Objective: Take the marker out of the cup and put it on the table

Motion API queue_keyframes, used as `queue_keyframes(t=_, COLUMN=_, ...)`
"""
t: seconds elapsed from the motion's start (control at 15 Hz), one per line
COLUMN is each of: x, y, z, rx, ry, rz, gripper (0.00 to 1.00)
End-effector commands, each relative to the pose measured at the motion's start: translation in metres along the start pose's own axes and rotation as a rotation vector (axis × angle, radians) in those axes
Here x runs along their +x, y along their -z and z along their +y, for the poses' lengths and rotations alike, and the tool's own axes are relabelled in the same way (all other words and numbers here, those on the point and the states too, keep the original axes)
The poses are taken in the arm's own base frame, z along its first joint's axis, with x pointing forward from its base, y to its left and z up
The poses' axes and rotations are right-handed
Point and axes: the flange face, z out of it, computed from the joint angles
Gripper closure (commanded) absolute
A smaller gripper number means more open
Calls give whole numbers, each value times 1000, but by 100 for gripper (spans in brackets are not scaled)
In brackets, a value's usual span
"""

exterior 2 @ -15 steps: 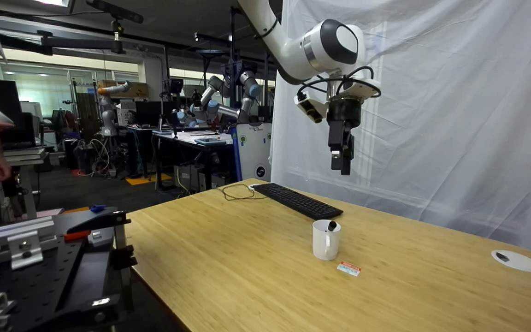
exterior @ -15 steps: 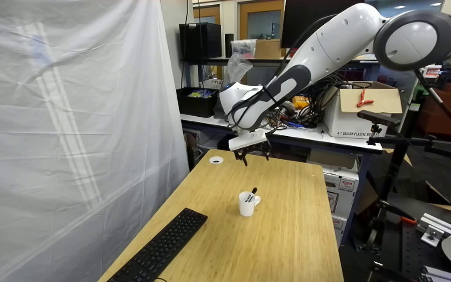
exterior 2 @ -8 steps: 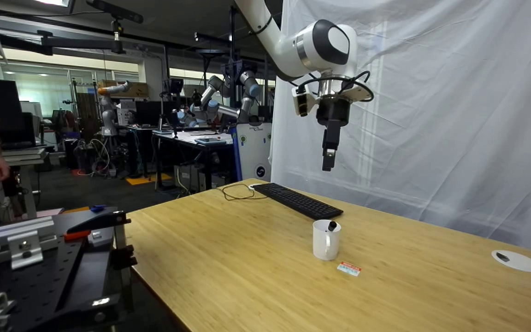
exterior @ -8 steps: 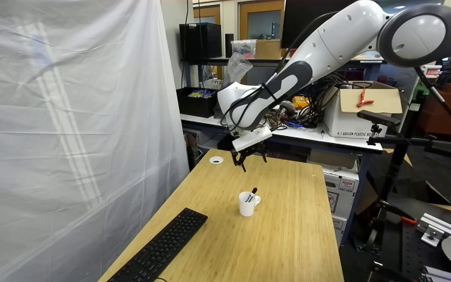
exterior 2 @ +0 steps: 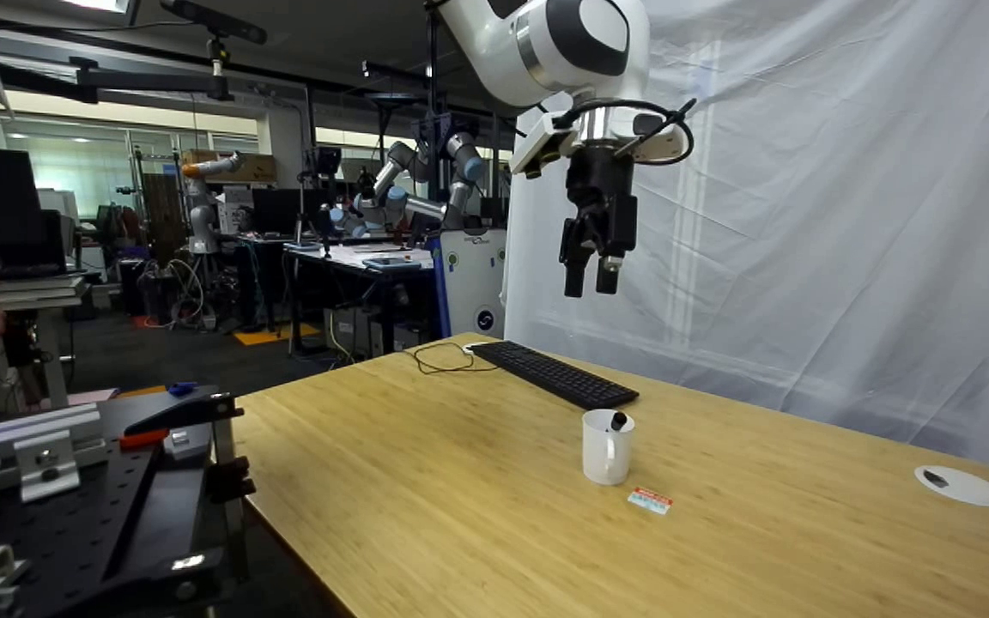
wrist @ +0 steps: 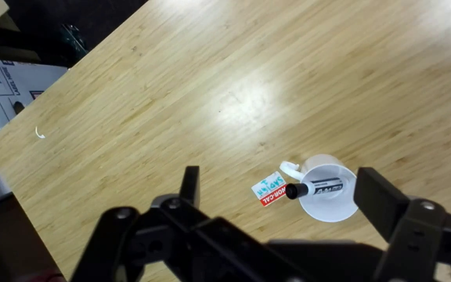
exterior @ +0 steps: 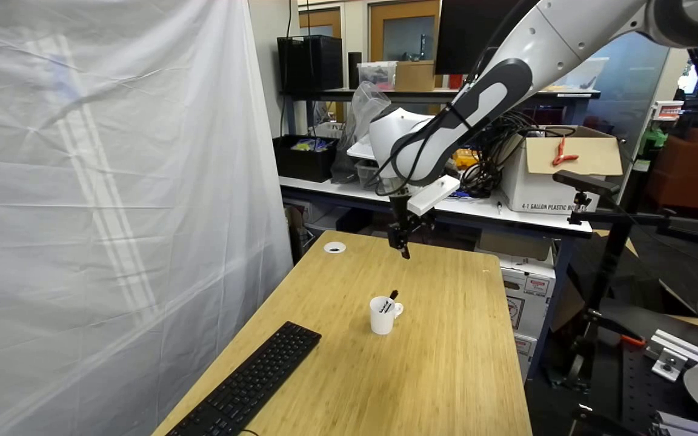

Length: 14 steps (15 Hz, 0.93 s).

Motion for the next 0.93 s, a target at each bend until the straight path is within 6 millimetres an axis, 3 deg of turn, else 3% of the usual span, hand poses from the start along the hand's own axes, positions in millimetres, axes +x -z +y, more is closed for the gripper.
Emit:
queue_keyframes(t=0.0, x=-25, y=0, z=16, rx=39, ry=190, rz=24, gripper=0)
queue_keyframes(t=0.4, x=-36, y=-19, z=23, rx=54, ry=533, rz=-54, gripper=0)
queue_keyframes(t=0.87, x=-30, y=-39, z=0, rx=37, ry=911, rz=-183, gripper=0)
